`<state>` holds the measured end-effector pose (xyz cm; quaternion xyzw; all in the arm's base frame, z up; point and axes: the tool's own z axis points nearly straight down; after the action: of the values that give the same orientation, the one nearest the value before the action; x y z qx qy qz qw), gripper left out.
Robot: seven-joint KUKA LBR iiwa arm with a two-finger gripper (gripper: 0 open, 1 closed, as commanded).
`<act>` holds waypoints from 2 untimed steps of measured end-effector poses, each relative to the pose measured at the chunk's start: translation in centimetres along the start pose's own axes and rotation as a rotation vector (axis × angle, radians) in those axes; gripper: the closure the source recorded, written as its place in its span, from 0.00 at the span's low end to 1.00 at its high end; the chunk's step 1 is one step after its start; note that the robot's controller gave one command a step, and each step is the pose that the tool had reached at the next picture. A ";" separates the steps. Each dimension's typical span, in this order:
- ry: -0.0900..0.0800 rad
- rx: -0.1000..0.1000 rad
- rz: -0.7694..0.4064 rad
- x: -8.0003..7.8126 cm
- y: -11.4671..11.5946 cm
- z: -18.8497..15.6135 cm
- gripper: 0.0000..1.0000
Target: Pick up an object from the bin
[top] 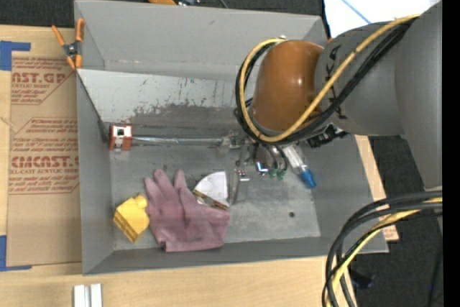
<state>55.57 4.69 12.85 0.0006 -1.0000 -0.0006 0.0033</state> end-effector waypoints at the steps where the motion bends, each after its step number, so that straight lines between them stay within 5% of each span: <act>1: -0.008 0.000 0.001 -0.2 0.0 -0.5 0.00; 2: -0.004 -0.002 0.013 3.7 3.4 5.9 0.00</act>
Offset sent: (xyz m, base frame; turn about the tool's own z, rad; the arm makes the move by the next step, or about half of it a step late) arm -0.0368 0.0326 -0.0585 0.0149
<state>51.87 8.10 6.98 -0.0060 -1.0000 -0.0015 0.0011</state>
